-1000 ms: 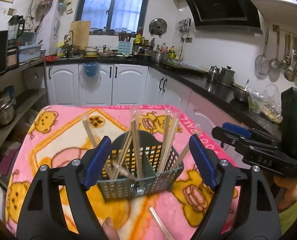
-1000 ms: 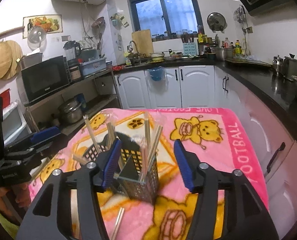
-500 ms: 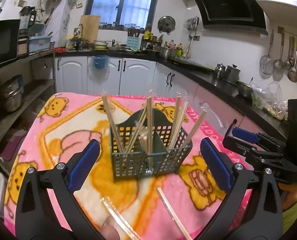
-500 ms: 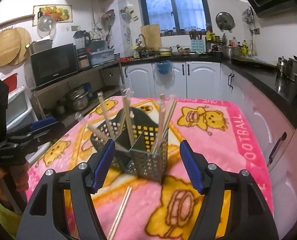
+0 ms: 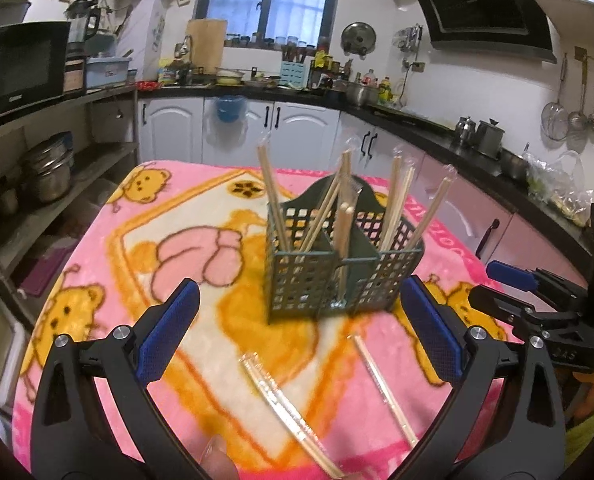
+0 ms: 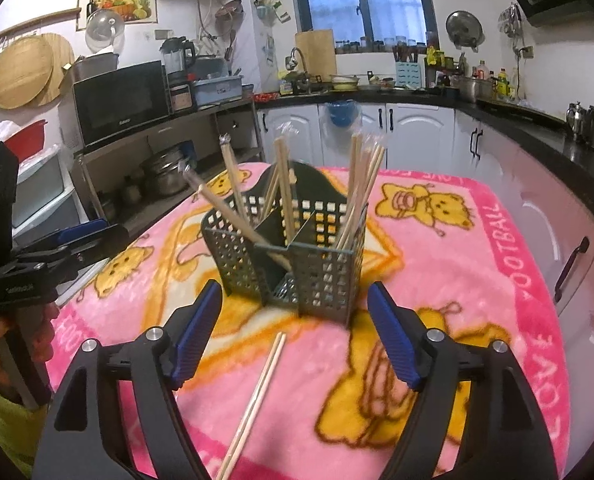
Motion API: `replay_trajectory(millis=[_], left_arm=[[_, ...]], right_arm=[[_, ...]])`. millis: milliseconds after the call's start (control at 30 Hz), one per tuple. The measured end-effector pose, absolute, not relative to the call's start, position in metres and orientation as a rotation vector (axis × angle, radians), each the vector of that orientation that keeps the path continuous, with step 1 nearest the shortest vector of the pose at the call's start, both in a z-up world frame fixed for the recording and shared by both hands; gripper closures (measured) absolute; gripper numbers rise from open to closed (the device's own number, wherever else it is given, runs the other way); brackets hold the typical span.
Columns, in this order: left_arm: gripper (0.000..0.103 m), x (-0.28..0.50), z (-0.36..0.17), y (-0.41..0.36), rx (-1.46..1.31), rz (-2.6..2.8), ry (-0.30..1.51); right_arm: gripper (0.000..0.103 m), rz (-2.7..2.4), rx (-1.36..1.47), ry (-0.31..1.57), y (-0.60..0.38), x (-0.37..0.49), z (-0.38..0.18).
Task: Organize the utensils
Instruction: 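Open both tools to release the chopsticks and pull back from the basket, then lower both tools to the loose chopsticks and close each on one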
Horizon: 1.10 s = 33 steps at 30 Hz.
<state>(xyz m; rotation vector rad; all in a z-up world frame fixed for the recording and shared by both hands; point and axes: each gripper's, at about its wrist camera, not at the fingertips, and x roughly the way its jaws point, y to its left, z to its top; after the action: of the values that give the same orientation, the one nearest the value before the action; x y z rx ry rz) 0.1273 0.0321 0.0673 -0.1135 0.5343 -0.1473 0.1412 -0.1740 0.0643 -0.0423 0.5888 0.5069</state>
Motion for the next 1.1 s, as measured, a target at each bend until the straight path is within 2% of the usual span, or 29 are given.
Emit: replay_trajectory(millis=[800, 867, 933, 1100], left_arm=[[0.011, 0.147, -0.017, 0.072, -0.231, -0.081, 0.748], [0.016, 0.15, -0.022, 0.071, -0.235, -0.093, 0.764], [0.026, 0.155, -0.03, 0.07, -0.241, -0.107, 0.791], [0.042, 0.164, -0.046, 0.068, -0.272, -0.142, 0.845]], right_arm=[[0.031, 0.569, -0.118, 0.749, -0.13, 0.156, 0.003], [0.031, 0.567, -0.118, 0.762, -0.128, 0.159, -0.003], [0.033, 0.567, -0.117, 0.779, -0.127, 0.163, -0.008], [0.037, 0.566, -0.126, 0.817, -0.121, 0.171, -0.021]])
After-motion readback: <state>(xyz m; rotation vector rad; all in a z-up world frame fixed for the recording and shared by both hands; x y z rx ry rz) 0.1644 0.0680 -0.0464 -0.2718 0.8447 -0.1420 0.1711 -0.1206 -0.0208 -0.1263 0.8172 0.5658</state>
